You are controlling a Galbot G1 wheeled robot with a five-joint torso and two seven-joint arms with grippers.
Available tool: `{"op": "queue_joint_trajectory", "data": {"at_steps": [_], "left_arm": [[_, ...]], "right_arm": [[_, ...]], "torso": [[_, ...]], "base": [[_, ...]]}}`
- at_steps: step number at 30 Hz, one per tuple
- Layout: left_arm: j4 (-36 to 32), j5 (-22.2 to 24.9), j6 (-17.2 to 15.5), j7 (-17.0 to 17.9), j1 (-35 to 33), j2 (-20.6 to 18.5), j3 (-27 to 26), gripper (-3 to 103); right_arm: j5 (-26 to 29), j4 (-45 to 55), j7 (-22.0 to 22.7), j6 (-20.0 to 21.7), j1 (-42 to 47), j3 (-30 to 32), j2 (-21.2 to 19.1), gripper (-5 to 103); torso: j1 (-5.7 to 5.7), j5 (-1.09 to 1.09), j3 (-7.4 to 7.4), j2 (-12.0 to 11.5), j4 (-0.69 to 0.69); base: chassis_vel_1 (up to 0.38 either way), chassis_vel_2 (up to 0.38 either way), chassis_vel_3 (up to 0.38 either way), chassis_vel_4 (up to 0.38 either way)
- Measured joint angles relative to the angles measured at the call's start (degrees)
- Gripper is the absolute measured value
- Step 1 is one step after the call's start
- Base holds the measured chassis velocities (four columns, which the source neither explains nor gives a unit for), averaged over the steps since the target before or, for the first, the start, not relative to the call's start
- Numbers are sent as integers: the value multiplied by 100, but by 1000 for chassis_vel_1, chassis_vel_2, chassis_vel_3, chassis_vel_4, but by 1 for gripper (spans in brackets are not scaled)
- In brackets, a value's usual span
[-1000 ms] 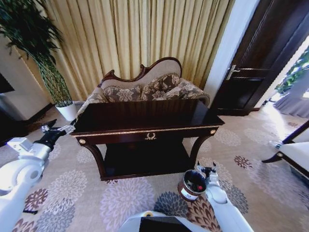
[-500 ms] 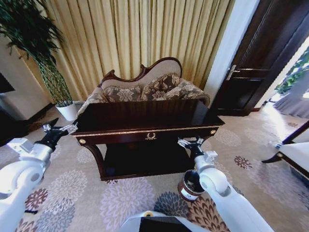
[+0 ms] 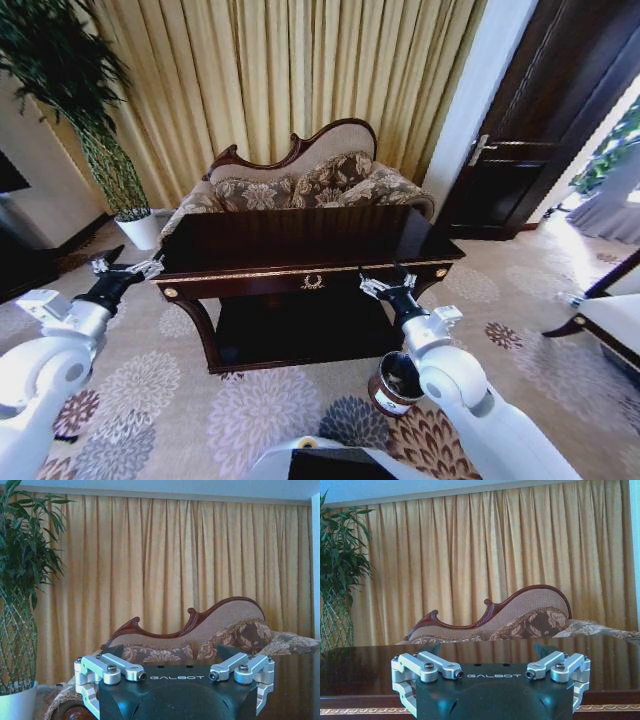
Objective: Move to the front of the table and place the trash on the table into the trash bin.
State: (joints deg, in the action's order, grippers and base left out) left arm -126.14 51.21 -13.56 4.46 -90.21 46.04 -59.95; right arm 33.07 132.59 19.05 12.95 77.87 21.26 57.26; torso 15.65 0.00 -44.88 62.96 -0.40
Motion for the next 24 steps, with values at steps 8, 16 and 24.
{"op": "queue_joint_trajectory", "data": {"at_steps": [8, 16, 24], "left_arm": [[-10, -58, -5, -181, -297, 88, -307, 100], [569, -164, 147, -592, -416, 177, -688, 100], [780, -128, 305, -881, -629, 238, -921, 100]], "right_arm": [[-109, -88, -28, -18, 54, 99, -76, 100], [-112, -420, -195, -61, 47, 463, -291, 100], [-56, -467, -218, -68, 91, 598, -420, 100]], "torso": [[0, 0, 0, 0, 0], [0, 0, 0, 0, 0], [1, 0, 0, 0, 1]], "base": [[0, 0, 0, 0], [0, 0, 0, 0], [42, -35, -42, 45]]}}
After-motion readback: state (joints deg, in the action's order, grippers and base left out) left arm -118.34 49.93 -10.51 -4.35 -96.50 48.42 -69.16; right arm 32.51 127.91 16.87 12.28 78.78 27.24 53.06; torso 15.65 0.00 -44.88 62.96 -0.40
